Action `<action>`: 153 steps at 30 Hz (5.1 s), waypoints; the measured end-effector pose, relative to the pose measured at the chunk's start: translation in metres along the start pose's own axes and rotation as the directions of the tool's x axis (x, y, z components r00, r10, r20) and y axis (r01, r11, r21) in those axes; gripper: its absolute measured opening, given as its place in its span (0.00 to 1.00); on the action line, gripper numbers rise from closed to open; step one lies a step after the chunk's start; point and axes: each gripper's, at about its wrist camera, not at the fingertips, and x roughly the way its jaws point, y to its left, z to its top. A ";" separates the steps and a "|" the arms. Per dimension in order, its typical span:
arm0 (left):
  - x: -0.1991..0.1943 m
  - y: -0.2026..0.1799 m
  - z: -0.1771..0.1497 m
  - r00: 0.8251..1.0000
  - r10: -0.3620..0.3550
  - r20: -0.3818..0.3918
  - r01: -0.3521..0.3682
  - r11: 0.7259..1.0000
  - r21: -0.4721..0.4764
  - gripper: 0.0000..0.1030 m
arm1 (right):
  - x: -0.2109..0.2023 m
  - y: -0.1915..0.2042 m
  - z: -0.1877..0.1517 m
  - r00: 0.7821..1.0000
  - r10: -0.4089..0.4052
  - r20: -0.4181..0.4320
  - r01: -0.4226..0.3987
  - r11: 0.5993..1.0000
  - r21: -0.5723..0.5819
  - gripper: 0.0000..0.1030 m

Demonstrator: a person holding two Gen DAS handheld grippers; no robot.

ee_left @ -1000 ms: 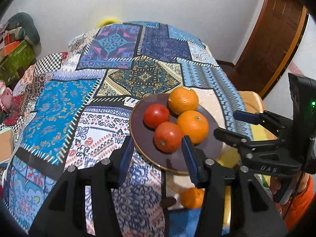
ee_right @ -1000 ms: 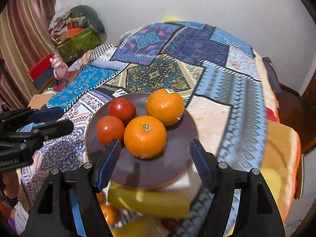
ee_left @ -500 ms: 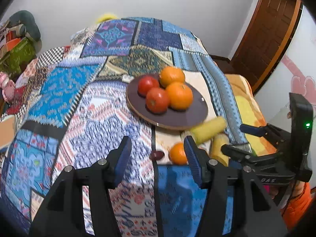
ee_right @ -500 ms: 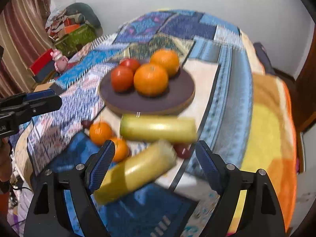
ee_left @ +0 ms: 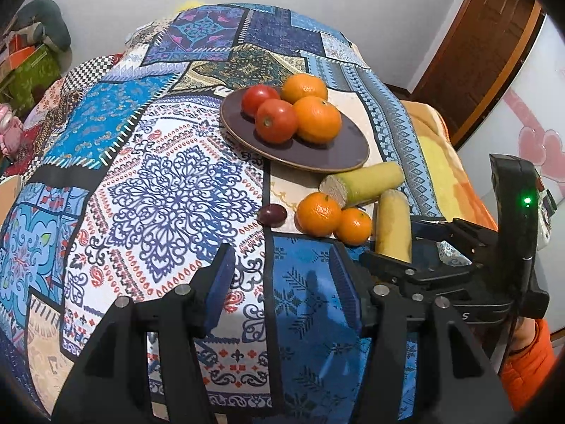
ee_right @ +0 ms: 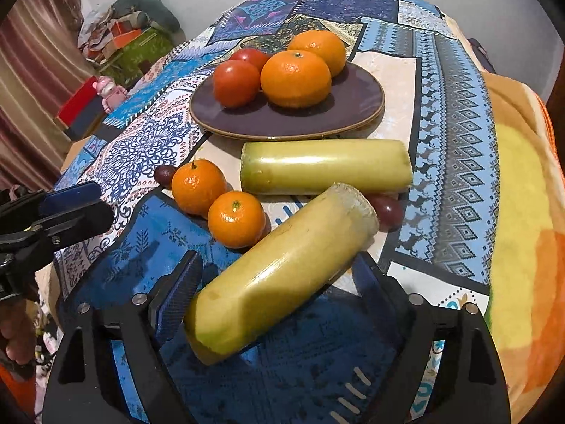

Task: Organize fruits
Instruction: 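Grasp a small mandarin with the left tool while the right tool grasps a yellow squash, then place the mandarin and the yellow squash onto the plate and open both tools, then grasp a second yellow squash with the left tool while the right tool grasps a small dark red fruit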

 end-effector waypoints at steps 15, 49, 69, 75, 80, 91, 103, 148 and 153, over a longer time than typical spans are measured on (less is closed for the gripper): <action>0.030 -0.026 0.004 0.998 -0.041 -0.050 0.043 0.998 0.046 0.48 | -0.038 -0.049 -0.023 1.000 -0.002 0.005 0.002 1.000 0.015 0.36; 0.051 -0.035 0.033 1.000 -0.005 -0.009 0.005 0.998 0.063 0.36 | -0.048 -0.059 0.001 0.990 0.005 0.142 -0.010 0.999 0.033 0.35; 0.023 0.010 0.083 0.991 0.070 0.112 -0.069 0.998 -0.009 0.36 | -0.053 -0.050 0.077 0.963 0.008 0.268 -0.009 1.000 0.002 0.35; 0.036 0.019 0.103 0.989 0.091 0.117 -0.090 0.996 -0.014 0.36 | -0.031 -0.055 0.099 0.967 0.013 0.256 -0.026 0.998 0.049 0.35; 0.050 0.027 0.114 0.988 0.107 0.110 -0.105 0.994 -0.022 0.36 | -0.008 -0.060 0.111 0.976 0.036 0.213 -0.056 0.995 0.086 0.35; 0.076 0.035 0.125 0.990 0.119 0.078 -0.117 0.993 -0.023 0.36 | 0.017 -0.071 0.121 0.989 -0.018 0.147 0.000 0.993 0.122 0.35; 0.084 0.039 0.126 0.990 0.126 0.069 -0.125 0.992 -0.024 0.36 | 0.033 -0.076 0.122 0.997 -0.023 0.076 0.012 0.990 0.141 0.35; 0.027 -0.019 0.059 0.999 0.017 0.039 -0.019 0.997 0.071 0.56 | -0.030 -0.074 0.030 0.998 -0.011 0.063 0.009 1.000 0.022 0.48; 0.049 -0.039 0.057 1.000 -0.010 -0.010 0.011 0.995 0.097 0.57 | -0.015 -0.070 0.021 1.000 -0.003 0.029 0.003 1.000 -0.013 0.48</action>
